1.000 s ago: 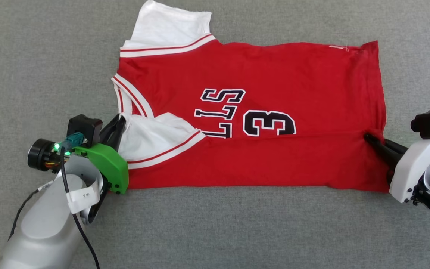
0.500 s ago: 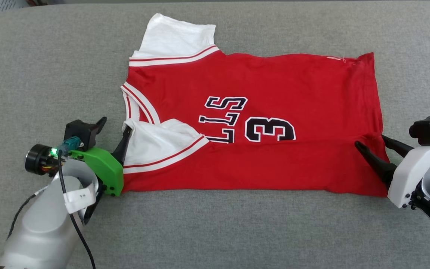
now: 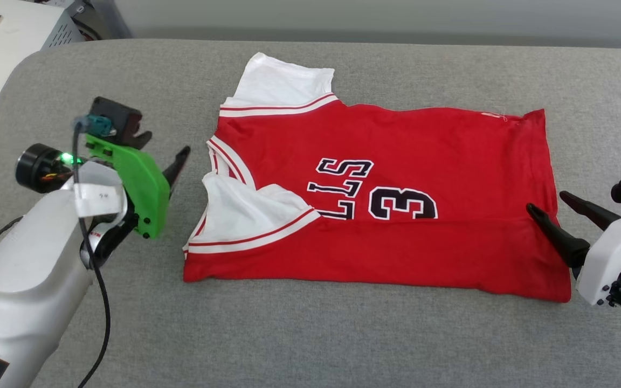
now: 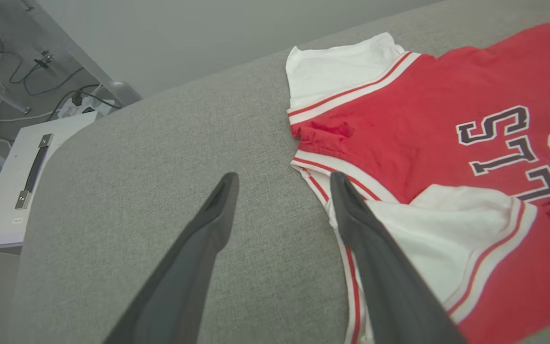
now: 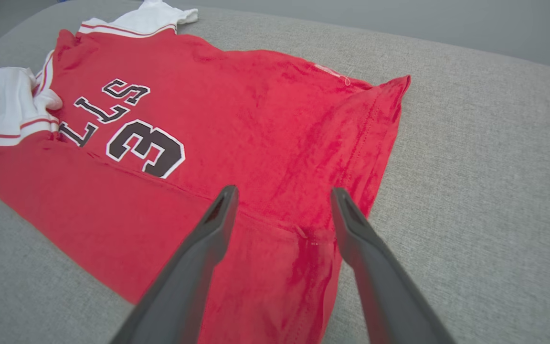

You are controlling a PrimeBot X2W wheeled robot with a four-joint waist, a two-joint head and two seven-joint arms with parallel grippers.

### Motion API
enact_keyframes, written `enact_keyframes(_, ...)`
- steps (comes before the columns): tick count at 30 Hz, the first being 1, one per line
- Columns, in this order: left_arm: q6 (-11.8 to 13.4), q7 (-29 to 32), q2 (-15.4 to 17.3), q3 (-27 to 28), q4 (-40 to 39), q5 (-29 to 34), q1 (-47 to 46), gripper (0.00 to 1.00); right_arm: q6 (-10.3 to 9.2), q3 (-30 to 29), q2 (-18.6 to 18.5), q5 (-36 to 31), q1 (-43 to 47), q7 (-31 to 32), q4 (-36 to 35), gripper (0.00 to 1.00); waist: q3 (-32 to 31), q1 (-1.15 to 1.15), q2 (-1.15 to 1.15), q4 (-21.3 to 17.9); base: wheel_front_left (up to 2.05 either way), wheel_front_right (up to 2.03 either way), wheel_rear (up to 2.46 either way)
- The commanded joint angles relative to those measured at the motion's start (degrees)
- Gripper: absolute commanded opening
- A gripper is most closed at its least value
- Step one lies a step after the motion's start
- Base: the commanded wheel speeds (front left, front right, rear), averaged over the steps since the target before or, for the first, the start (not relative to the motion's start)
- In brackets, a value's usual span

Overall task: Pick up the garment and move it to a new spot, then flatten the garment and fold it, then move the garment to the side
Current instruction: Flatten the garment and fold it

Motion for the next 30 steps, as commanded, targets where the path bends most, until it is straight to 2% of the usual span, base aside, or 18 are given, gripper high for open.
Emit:
enact_keyframes(1,-0.1,4.7,0.9,-1.9,-2.3,-2.7,-1.4,1.00,-0.03,-0.5,0.1,-0.6,1.3,0.2,-0.4,1.00,-0.3,0.00,0.00,0.2,0.00,0.00,0.00)
enact_keyframes(7,-0.2,23.9,3.8,-8.1,-8.6,-13.2,-2.3,1.00,-0.03,-1.8,0.8,-1.3,2.2,1.3,-1.4,1.00,-0.5,0.00,0.00,0.0,0.00,0.00,0.00)
enact_keyframes(11,-0.2,30.2,5.1,-10.5,-9.1,-16.5,-2.0,1.00,-0.03,-2.5,1.4,-1.7,2.5,2.2,-2.3,1.00,-0.1,0.00,0.00,-0.7,0.00,0.00,0.00)
enact_keyframes(18,-0.2,31.9,4.9,-12.3,-4.9,-19.3,0.9,1.00,-0.03,-3.4,2.1,-2.3,2.2,3.4,-3.3,1.00,1.8,0.00,0.00,-2.3,0.00,0.00,0.00)
enact_keyframes(28,-0.2,27.6,1.5,-15.4,2.1,-21.1,5.0,1.00,-0.03,-3.2,2.2,-2.4,1.5,3.5,-3.4,1.00,3.7,0.00,0.00,-3.6,0.00,0.00,0.00)
enact_keyframes(29,-0.2,27.2,1.4,-15.9,2.3,-21.3,5.2,0.95,-0.03,-3.2,2.1,-2.4,1.3,3.7,-3.5,1.00,3.5,0.00,0.00,-3.6,0.00,0.00,0.00)
enact_keyframes(30,-0.2,26.8,1.4,-16.3,2.5,-21.3,5.4,0.22,-0.03,-3.2,1.9,-2.6,1.2,3.7,-3.5,1.00,3.4,0.00,0.00,-3.7,0.00,0.00,0.00)
